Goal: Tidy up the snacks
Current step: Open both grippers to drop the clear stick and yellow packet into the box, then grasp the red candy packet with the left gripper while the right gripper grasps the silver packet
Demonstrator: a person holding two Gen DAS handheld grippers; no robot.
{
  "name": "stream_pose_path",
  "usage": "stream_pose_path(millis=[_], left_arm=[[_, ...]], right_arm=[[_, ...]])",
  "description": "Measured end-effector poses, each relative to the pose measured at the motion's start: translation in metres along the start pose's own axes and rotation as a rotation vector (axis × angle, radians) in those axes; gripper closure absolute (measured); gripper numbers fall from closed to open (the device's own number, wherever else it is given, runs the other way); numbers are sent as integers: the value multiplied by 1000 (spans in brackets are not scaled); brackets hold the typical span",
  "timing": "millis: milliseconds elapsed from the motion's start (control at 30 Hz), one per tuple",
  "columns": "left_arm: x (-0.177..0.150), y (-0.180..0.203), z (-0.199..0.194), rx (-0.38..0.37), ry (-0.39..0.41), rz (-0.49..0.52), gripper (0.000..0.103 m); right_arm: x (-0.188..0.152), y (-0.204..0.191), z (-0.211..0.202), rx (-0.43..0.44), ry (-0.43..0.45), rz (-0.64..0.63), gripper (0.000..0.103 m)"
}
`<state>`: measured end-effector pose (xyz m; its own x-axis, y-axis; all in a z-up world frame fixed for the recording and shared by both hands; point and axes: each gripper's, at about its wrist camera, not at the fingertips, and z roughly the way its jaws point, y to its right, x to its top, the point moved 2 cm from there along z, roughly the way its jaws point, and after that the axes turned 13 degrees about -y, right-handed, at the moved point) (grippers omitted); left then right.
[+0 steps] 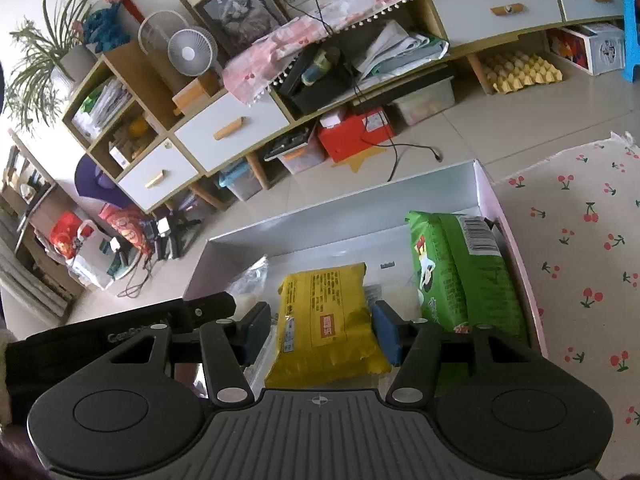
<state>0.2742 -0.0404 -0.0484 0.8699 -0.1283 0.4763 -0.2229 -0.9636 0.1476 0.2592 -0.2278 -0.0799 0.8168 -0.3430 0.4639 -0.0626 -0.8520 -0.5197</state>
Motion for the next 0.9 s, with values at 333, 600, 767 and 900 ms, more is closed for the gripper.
stream_pose_path(millis=[333,600,767,900], left_arm=[[-2,-1,-11,-18,10,10,52],[-17,-2,-35,-25,11,23,33],[-31,-5,-55,-38,11,-3,19],[-42,-4,-71,-28,2,5,13]], right_arm=[[3,3,-15,22,9,37,31],[3,-7,-48,-11,25,19,22],[-5,-21,-71,-35,18,-25,16],[-18,-28,-88,-61,4,-63,14]])
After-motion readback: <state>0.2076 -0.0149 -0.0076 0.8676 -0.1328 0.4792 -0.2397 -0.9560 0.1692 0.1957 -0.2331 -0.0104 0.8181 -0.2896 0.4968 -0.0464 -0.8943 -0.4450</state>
